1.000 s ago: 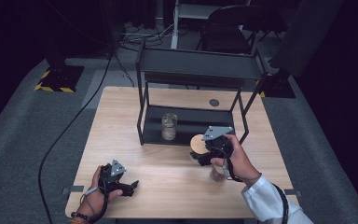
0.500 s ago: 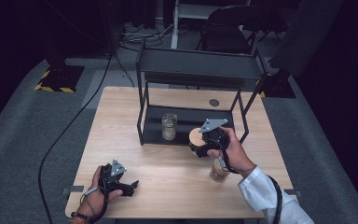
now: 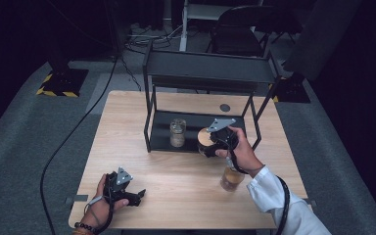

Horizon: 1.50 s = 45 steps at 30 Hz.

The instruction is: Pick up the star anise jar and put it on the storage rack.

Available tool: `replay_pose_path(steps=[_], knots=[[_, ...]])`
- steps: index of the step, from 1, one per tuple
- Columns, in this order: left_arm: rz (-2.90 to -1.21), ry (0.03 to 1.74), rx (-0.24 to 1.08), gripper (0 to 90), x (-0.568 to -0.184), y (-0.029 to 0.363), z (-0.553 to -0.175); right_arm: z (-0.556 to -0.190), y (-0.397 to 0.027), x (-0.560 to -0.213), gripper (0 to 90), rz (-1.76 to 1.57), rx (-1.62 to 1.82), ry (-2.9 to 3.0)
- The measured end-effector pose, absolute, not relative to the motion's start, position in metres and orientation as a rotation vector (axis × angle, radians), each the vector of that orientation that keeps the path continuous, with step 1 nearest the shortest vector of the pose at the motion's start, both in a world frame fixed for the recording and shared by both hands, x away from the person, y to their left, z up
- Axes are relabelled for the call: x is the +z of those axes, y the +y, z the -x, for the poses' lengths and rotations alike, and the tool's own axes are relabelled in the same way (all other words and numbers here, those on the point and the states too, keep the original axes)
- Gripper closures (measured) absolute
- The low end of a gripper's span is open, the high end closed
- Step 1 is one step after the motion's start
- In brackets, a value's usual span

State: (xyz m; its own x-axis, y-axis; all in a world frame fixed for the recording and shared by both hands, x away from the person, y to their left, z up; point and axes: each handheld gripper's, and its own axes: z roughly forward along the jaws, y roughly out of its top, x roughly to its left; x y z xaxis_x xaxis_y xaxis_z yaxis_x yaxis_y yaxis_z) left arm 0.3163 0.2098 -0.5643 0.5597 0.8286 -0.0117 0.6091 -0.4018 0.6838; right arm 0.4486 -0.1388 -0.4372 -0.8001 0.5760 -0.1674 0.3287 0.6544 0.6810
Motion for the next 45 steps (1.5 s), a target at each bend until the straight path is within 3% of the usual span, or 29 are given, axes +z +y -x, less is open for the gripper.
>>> replay_pose_path(steps=[45], knots=[[-2.150, 1.143, 0.438, 0.0, -0.564, 0.210, -0.317, -0.498, -0.126, -0.483, 24.6, -0.827, 0.882, 2.542]])
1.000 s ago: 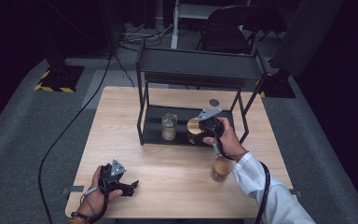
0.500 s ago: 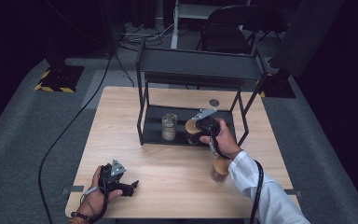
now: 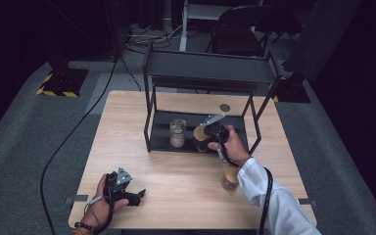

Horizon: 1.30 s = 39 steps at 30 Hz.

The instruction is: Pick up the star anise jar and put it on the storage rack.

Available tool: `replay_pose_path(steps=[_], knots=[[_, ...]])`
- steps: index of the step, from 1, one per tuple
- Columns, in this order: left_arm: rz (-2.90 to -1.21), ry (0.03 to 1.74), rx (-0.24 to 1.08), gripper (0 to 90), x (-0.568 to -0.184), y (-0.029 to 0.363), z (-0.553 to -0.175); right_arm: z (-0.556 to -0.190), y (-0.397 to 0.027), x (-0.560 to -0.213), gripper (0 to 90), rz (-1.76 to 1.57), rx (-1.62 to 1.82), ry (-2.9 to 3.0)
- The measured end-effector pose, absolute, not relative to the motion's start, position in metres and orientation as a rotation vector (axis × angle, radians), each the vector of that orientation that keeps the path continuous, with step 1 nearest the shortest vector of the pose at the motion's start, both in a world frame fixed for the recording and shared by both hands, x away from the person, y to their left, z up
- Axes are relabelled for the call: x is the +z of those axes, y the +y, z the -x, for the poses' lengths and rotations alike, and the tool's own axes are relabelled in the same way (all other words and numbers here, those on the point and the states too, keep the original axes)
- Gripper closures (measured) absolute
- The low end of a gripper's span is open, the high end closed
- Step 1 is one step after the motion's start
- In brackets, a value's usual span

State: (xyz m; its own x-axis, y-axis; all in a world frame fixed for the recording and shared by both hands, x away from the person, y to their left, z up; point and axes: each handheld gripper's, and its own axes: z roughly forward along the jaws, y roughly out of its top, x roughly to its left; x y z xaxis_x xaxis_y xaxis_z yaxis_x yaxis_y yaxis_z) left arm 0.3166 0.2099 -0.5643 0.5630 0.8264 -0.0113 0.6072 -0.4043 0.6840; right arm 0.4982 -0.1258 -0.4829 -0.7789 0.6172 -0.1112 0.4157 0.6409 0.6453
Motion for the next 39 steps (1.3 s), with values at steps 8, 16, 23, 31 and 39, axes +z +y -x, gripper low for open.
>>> replay_pose_path(steps=[8, 16, 23, 31, 39], knots=[[-2.151, 1.142, 0.438, 0.0, -0.564, 0.210, -0.317, -0.504, -0.125, -0.485, 24.6, -0.850, 0.869, 2.534], [-2.151, 1.142, 0.438, 0.0, -0.564, 0.210, -0.317, -0.510, -0.128, -0.490, 24.5, -0.890, 0.860, 2.528], [-2.151, 1.142, 0.438, 0.0, -0.564, 0.210, -0.317, -0.513, -0.130, -0.491, 23.5, -0.933, 0.841, 2.538], [-2.151, 1.142, 0.438, 0.0, -0.564, 0.210, -0.317, -0.515, -0.130, -0.493, 22.1, -0.951, 0.818, 2.547], [-2.151, 1.142, 0.438, 0.0, -0.564, 0.210, -0.317, -0.516, -0.130, -0.496, 19.1, -0.972, 0.801, 2.545]])
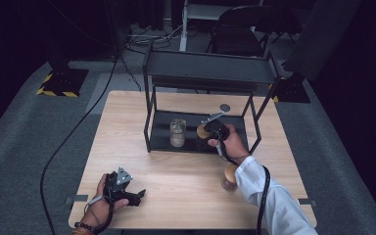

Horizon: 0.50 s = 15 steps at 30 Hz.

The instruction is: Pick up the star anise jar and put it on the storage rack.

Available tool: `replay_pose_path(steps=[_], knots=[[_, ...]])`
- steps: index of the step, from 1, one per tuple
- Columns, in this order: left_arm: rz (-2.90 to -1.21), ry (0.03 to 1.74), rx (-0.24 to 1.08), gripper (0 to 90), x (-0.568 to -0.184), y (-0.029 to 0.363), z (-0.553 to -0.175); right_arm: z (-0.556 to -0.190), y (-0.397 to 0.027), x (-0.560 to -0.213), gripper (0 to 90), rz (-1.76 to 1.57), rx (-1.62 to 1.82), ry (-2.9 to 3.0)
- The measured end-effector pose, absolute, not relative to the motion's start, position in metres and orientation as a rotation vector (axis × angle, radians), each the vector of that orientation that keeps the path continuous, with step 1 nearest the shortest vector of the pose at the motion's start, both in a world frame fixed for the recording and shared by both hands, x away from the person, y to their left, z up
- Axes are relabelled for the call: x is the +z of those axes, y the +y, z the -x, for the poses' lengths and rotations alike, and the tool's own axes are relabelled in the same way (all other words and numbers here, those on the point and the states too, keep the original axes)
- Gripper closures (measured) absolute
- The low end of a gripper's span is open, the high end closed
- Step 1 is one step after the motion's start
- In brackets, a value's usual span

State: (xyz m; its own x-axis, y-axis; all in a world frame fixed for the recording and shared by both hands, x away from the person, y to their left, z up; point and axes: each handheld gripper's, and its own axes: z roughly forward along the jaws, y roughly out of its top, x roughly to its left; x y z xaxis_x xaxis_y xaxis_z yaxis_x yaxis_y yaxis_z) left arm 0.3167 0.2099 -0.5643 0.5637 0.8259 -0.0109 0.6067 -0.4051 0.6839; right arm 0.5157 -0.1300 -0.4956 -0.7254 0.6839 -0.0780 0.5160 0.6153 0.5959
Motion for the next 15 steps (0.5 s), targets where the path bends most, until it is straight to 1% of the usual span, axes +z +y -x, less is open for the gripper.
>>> replay_pose_path(steps=[9, 15], knots=[[-2.151, 1.142, 0.438, 0.0, -0.5643, 0.2099, -0.3167, -0.5166, -0.1326, -0.4980, 9.6, -1.000, 0.765, 2.563], [-2.151, 1.142, 0.438, 0.0, -0.5643, 0.2100, -0.3167, -0.5160, -0.1359, -0.4982, 5.4, -0.997, 0.773, 2.563]])
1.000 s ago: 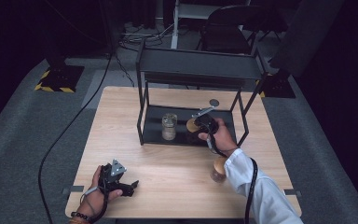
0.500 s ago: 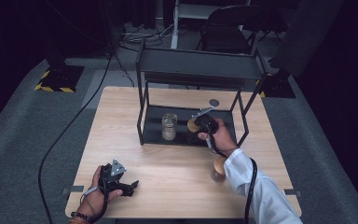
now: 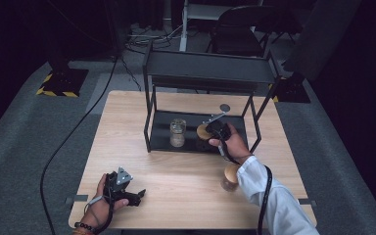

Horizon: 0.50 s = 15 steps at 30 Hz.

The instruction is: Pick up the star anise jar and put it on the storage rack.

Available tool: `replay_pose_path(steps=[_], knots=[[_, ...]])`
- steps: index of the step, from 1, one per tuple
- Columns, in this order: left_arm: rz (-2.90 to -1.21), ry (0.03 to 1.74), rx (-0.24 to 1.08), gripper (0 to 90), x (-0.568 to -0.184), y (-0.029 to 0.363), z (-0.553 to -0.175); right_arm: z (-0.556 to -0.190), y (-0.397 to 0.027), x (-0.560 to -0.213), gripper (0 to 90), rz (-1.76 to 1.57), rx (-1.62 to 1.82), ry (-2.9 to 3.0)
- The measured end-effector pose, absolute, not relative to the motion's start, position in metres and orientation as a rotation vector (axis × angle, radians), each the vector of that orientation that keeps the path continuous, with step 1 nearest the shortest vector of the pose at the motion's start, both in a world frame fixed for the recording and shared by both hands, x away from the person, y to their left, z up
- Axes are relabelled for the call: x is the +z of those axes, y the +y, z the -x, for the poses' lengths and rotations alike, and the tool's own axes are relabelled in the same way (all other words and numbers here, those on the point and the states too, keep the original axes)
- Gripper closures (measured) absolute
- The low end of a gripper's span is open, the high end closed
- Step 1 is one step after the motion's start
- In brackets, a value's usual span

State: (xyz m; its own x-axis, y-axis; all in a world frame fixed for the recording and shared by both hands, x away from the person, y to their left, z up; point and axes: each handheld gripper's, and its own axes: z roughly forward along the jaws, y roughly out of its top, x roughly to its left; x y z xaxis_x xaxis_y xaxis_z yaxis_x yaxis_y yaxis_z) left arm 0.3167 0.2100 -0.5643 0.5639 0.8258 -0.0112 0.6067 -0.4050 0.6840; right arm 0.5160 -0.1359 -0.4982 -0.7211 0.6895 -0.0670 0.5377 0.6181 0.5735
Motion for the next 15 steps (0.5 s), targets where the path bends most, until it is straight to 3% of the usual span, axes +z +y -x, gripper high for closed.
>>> replay_pose_path(steps=[15], knots=[[-2.151, 1.142, 0.438, 0.0, -0.5643, 0.2100, -0.3167, -0.5114, -0.1443, -0.4959, 4.3, -0.946, 0.806, 2.579]])
